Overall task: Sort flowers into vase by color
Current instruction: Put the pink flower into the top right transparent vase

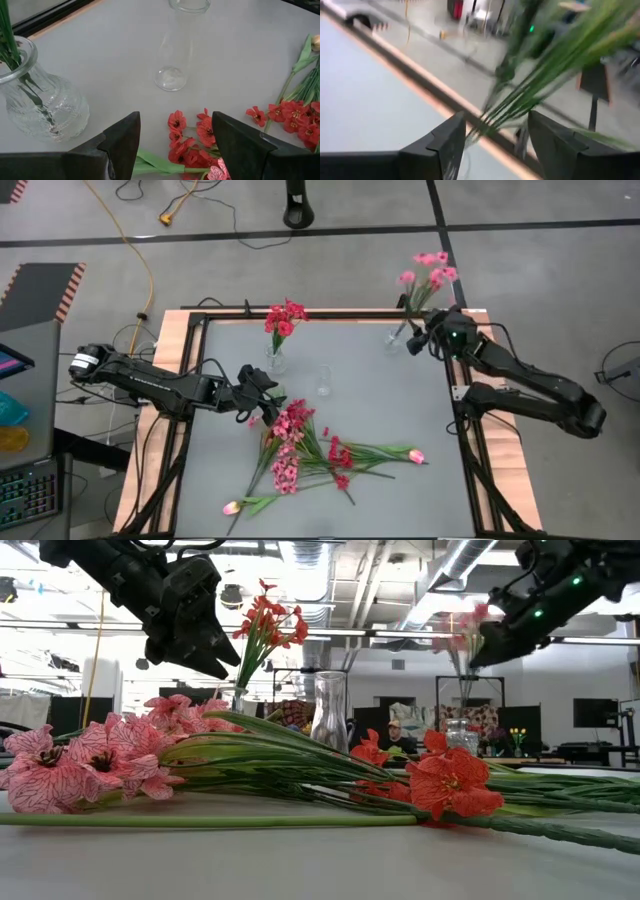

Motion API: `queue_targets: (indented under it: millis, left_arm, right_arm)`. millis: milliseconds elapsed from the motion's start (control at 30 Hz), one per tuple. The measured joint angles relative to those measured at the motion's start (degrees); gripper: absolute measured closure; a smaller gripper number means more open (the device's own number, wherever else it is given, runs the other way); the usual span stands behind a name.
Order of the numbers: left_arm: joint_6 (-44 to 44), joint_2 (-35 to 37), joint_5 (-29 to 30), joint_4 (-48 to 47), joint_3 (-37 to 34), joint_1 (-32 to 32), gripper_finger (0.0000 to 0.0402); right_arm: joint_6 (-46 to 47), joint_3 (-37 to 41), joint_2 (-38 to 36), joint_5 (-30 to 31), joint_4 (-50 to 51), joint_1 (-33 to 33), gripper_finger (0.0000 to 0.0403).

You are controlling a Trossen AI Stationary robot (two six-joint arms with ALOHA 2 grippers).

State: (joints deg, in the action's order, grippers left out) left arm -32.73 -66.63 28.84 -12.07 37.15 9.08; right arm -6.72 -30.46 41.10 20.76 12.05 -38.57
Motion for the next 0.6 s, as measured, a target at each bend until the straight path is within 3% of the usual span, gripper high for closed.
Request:
queue_targets:
  millis: [233,467,600]
  left_arm:
    - [0.0,0.0,0.0,0.0,0.0,0.0,0.0168]
    - [0.0,0.0,-0.5,0.0,0.0,0.0,0.0168]
    - [1.9,0.0,-4.7,0.0,0.0,0.0,0.0168]
  right_arm:
    - [3.7,-5.1,-0.4,-1.1,16.5,3.4,0.0158]
    - [5.3,-8.2,-0.4,-1.4,19.0,9.7,0.0158]
    - [8.5,-9.2,-0.4,-1.4,19.0,14.8,0.0158]
